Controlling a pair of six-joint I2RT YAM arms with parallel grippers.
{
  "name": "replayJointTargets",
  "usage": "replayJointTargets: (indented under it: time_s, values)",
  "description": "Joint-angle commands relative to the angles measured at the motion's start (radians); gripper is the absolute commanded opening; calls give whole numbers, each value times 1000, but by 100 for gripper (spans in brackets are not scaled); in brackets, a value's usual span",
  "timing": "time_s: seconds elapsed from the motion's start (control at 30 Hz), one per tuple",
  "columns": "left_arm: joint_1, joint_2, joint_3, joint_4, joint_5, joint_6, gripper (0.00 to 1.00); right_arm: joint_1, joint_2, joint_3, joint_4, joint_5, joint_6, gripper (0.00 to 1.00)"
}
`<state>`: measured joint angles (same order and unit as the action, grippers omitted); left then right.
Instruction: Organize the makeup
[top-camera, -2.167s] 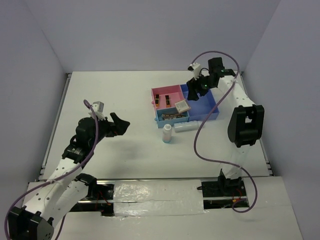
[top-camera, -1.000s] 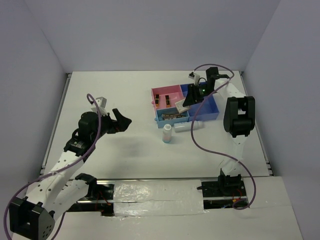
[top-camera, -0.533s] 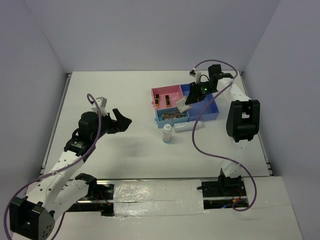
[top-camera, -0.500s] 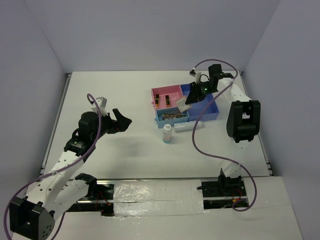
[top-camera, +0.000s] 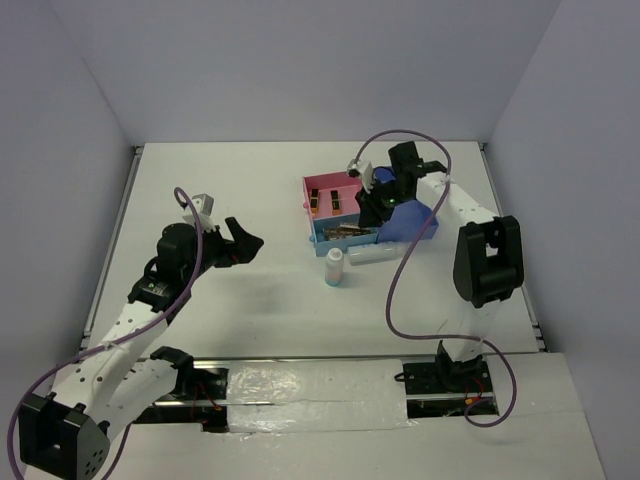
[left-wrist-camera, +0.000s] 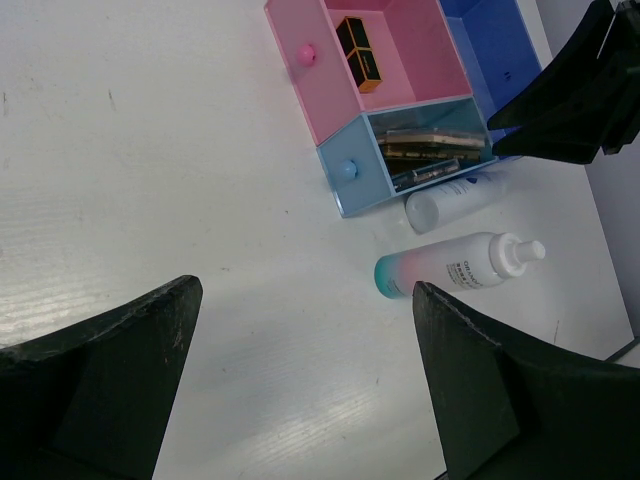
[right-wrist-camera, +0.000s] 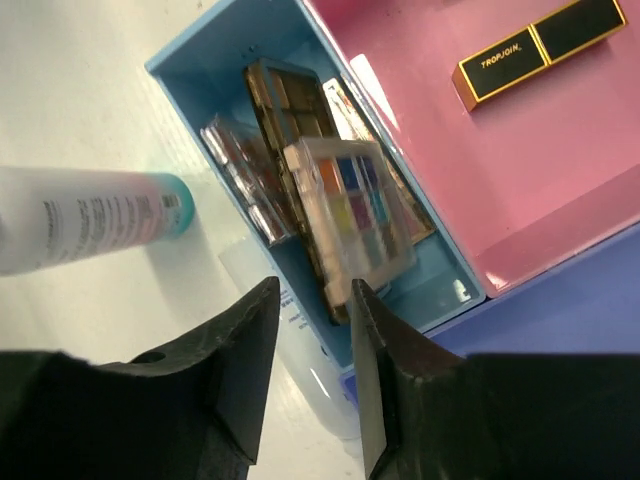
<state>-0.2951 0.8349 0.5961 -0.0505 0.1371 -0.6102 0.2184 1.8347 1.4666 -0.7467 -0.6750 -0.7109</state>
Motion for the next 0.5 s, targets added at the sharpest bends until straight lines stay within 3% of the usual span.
replayJointTargets:
  time_s: [0.0,0.23,0.27,0.3,0.37,0.47]
  values:
    - [7,0,37,41,22,-8,99,19,-78,-31,75,84,-104,43]
    - [7,15,28,92,39,-16,99,32,-161,-12,72,112,-127,69]
    - [7,16,24,106,50,-16,99,32,-182,-25,95,115,-122,76]
    - [5,18,21,113,55,-16,98,32,-207,-38,115,114,-118,99]
    - [7,23,8,138,61,-19,95,32,-308,-115,214,112,-105,100]
    - [7,29,-15,187,85,-20,77,19,-429,-259,424,144,63,100]
